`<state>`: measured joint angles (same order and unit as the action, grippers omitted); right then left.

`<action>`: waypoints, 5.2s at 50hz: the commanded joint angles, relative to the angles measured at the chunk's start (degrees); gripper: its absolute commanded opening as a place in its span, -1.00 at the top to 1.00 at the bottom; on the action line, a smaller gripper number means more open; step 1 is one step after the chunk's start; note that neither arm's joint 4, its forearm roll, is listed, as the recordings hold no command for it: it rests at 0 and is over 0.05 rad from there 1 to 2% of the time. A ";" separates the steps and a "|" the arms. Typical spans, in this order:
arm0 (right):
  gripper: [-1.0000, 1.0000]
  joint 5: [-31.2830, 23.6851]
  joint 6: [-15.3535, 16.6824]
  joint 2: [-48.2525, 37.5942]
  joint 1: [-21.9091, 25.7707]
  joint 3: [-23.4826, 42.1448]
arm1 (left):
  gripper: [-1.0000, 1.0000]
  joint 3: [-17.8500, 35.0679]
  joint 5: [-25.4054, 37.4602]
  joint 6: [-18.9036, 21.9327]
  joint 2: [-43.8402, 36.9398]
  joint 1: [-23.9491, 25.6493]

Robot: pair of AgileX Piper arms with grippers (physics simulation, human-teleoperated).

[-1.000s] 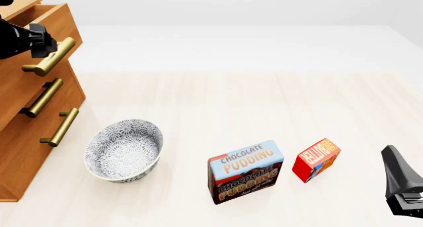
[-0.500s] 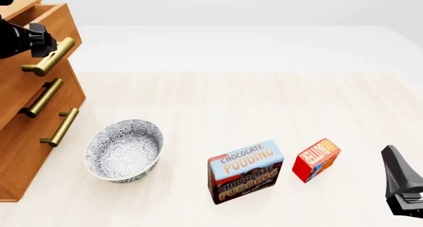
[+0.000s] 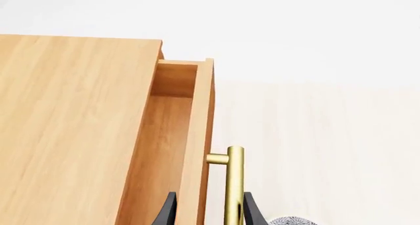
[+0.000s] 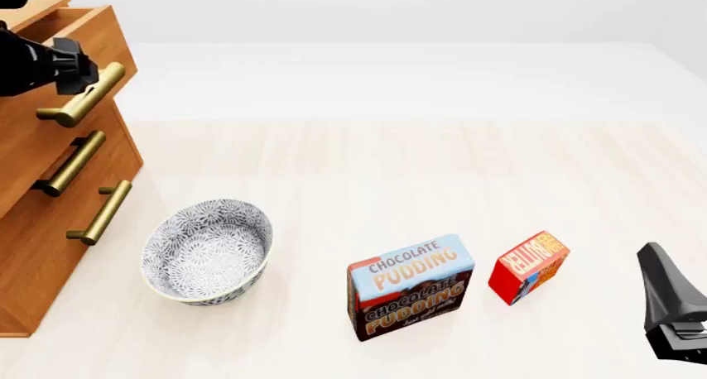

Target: Put the butter at the back in the top drawer of the cabinet and close it.

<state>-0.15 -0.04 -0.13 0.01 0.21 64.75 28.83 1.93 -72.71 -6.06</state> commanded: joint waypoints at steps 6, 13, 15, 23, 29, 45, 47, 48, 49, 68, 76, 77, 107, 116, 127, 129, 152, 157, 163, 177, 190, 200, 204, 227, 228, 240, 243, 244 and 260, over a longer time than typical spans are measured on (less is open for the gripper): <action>-1.00 -0.01 0.00 0.00 0.00 0.00 | -1.00 -1.69 -0.48 -0.16 -4.24 1.77; -1.00 -0.01 0.01 0.00 0.00 0.00 | -1.00 -1.08 -0.53 -0.36 -4.99 2.70; -1.00 -0.01 -0.01 0.00 -0.01 0.00 | -1.00 -0.98 -0.57 -0.42 -5.22 3.02; -1.00 0.00 0.01 0.00 0.00 0.00 | -1.00 -0.40 -0.82 -0.64 -6.26 4.12; -1.00 0.01 0.01 0.00 0.00 0.00 | -1.00 0.41 -0.79 -0.79 -7.18 5.25; -1.00 0.00 -0.01 0.00 0.00 0.00 | -1.00 1.65 -1.02 -1.54 -8.98 7.59; -1.00 0.00 -0.01 0.00 0.01 0.00 | -1.00 1.71 -1.12 -1.64 -9.24 7.96; -1.00 0.00 0.01 0.00 0.00 0.00 | -1.00 1.77 -1.12 -1.67 -9.29 8.09; -1.00 0.00 -0.01 0.00 0.01 0.00 | -1.00 1.89 -1.12 -1.70 -9.39 8.25; -1.00 0.00 0.01 0.00 0.02 0.00 | -1.00 3.30 -1.15 -2.76 -11.18 11.58; -1.00 0.00 0.00 0.00 0.00 0.00 | -1.00 3.91 -1.37 -3.27 -12.33 12.79; -1.00 0.01 -0.02 0.00 -0.01 0.00 | -1.00 4.05 -1.43 -3.34 -12.57 12.93; -1.00 0.00 0.01 0.00 0.00 0.00 | -1.00 5.39 -2.16 -4.23 -15.24 16.80; -1.00 0.00 0.01 0.00 0.00 0.00 | -1.00 4.58 -2.45 -4.48 -15.04 18.18; -1.00 0.01 0.01 0.00 0.01 0.00 | -1.00 4.80 -2.33 -5.13 -15.10 19.32; -1.00 0.00 0.00 0.00 0.00 0.00 | -1.00 4.60 -2.30 -5.14 -14.87 19.55; -1.00 0.02 0.01 0.01 0.00 0.00 | -1.00 5.92 -2.14 -4.82 -16.09 21.60; -1.00 0.00 0.00 0.00 0.00 0.00 | -1.00 5.91 -2.37 -5.08 -16.50 22.27; -1.00 0.00 0.00 0.00 0.00 0.00 | -1.00 6.30 -2.30 -5.12 -16.90 23.05; -1.00 0.00 0.01 0.00 -0.01 0.00 | -1.00 6.17 -2.04 -5.69 -16.54 25.36; -1.00 0.01 0.01 0.00 0.00 0.00 | -1.00 6.77 -1.54 -6.12 -16.37 26.87; -1.00 0.01 0.00 0.00 -0.02 0.00 | -1.00 6.62 1.15 -4.99 -12.15 26.24; -1.00 0.00 0.00 0.00 0.00 0.00 | -1.00 6.95 1.96 -4.63 -11.15 26.21; -1.00 0.00 0.00 0.00 0.00 0.00 | -1.00 8.63 9.15 -2.49 -0.69 25.83; -1.00 0.00 0.01 0.00 -0.01 0.00 | -1.00 8.69 9.32 -2.44 -0.40 25.82; -1.00 0.01 0.00 0.00 0.01 0.00 | -1.00 11.97 13.23 -1.92 3.93 26.94; -1.00 0.01 0.01 0.00 -0.01 0.00 | -1.00 13.05 14.19 -1.53 4.89 27.51; -1.00 0.00 0.00 0.00 0.00 0.00 | -1.00 13.95 14.95 -1.28 5.48 27.92; -1.00 0.00 -0.01 0.00 -0.01 0.00 | -1.00 23.61 17.36 -0.36 4.03 33.28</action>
<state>-0.15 -0.04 -0.13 0.01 0.21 83.46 44.73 0.75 -68.28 24.36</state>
